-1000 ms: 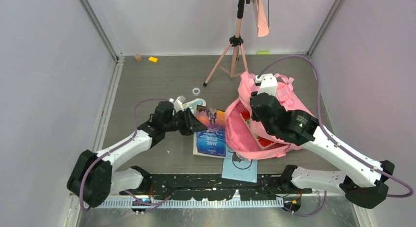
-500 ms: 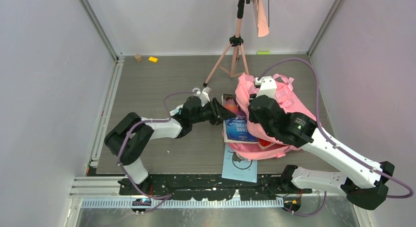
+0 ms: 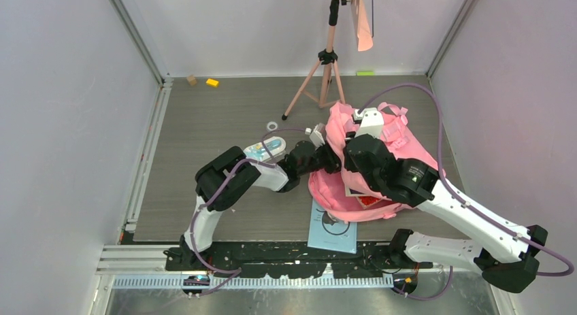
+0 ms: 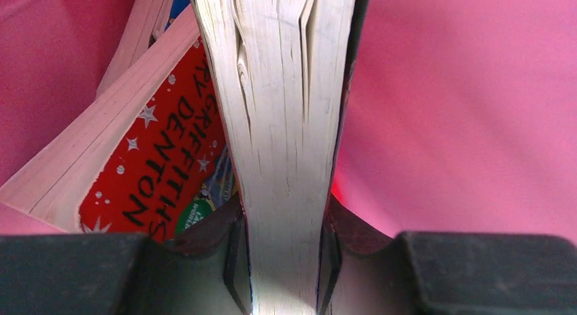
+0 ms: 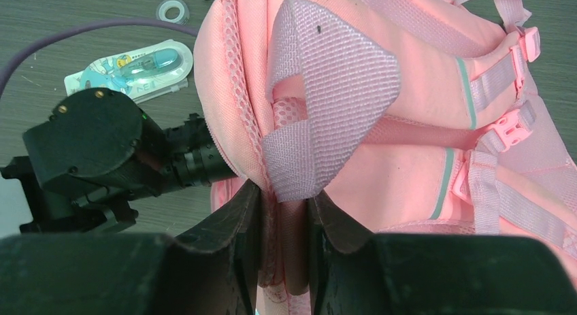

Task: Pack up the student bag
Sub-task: Place the book in the student bag.

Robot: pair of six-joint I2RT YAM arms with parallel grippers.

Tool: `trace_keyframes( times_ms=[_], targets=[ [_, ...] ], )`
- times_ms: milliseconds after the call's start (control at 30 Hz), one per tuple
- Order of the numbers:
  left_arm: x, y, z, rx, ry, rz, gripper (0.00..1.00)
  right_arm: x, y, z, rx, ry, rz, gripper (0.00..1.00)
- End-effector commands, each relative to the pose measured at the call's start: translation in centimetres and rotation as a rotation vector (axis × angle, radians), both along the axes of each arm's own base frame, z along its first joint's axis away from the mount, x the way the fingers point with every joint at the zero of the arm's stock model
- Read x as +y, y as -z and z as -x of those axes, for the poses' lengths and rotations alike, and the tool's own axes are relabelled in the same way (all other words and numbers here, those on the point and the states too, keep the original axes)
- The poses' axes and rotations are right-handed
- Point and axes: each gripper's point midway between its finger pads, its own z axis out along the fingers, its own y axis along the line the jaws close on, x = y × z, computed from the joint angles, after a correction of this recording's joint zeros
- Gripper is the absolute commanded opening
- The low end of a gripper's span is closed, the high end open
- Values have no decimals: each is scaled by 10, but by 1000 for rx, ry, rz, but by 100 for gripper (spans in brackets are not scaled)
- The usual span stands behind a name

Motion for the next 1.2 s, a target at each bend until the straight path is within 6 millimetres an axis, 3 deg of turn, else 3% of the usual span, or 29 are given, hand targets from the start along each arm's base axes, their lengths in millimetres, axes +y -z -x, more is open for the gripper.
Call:
trace_keyframes(
  times_ms=[0, 67, 167, 333, 533, 733, 1033, 1167],
  targets=[
    [-12, -47, -15, -207, -82, 94, 0, 8, -38, -10, -117, 38, -173, 0],
    [-14, -26, -15, -184, -77, 17, 3, 7, -37, -9, -118, 38, -172, 0],
    [-11, -10, -13, -175, -66, -69, 30, 5, -35, -9, -121, 43, -164, 0],
    [2, -12, -10, -244, -45, -249, 56, -1, -36, -9, -135, 61, -157, 0],
    [32, -21, -6, -333, -42, -417, 88, -7, -38, -9, -150, 74, -145, 0],
    [61, -12, 8, -339, -26, -531, 99, -9, -39, -9, -155, 77, -139, 0],
    [116, -13, 14, -371, -107, -666, 100, -8, -33, -9, -145, 75, -126, 0],
    [138, 2, 14, -310, -132, -715, 100, -6, -32, -10, -142, 72, -120, 1]
  ],
)
